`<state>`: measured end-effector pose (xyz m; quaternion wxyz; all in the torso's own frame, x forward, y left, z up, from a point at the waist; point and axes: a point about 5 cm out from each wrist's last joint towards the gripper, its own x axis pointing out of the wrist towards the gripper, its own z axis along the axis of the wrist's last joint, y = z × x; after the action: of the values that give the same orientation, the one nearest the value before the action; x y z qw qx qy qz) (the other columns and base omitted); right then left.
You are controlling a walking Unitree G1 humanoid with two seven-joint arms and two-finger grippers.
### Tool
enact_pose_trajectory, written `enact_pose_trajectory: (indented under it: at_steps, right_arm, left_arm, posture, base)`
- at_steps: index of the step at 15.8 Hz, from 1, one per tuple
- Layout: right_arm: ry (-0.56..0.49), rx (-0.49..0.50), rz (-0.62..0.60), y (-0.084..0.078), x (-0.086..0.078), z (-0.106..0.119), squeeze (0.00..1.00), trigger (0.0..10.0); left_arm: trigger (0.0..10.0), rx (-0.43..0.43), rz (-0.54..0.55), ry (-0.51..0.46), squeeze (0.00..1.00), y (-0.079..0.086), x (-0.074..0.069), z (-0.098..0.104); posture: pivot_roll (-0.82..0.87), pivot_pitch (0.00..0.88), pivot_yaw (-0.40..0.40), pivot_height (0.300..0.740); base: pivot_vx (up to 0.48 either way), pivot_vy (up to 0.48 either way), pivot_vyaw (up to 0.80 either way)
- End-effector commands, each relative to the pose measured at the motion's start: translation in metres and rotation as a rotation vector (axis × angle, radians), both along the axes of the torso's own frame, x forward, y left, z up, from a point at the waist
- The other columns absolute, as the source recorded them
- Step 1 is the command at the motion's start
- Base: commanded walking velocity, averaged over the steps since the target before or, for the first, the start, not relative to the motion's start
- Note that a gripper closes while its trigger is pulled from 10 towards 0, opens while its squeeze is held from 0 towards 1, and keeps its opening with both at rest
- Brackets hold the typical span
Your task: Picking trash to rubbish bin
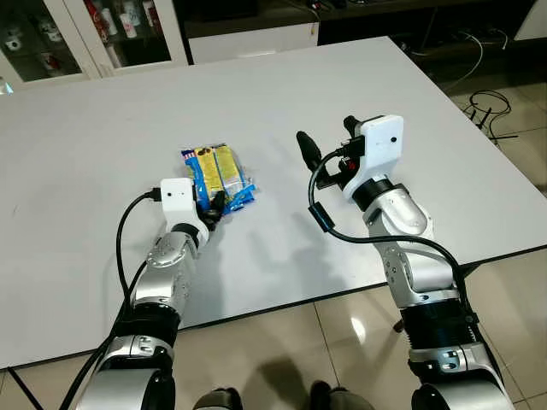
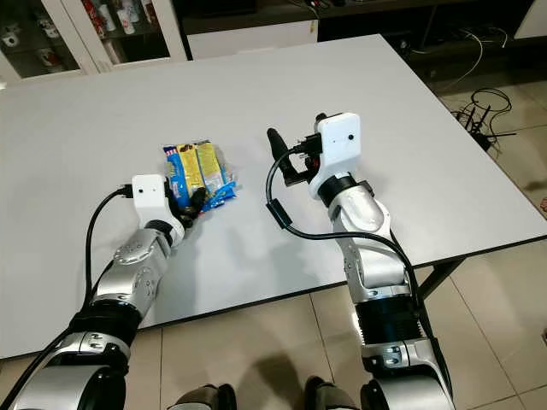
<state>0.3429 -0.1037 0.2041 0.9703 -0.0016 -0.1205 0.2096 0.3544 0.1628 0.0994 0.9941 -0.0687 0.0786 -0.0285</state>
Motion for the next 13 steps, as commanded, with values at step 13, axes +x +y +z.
enact_pose_trajectory:
  at_steps: [13]
  right_arm:
    - [0.004,0.000,0.010,0.0028,-0.0021,0.0003,0.00,10.0]
  left_arm:
    - [0.0,-0.035,-0.020,0.005,0.00,-0.0019,-0.0035,-0.0070]
  posture:
    - [-0.13,0.154,0.063,0.740]
  base:
    - [0.000,0.000,0.00]
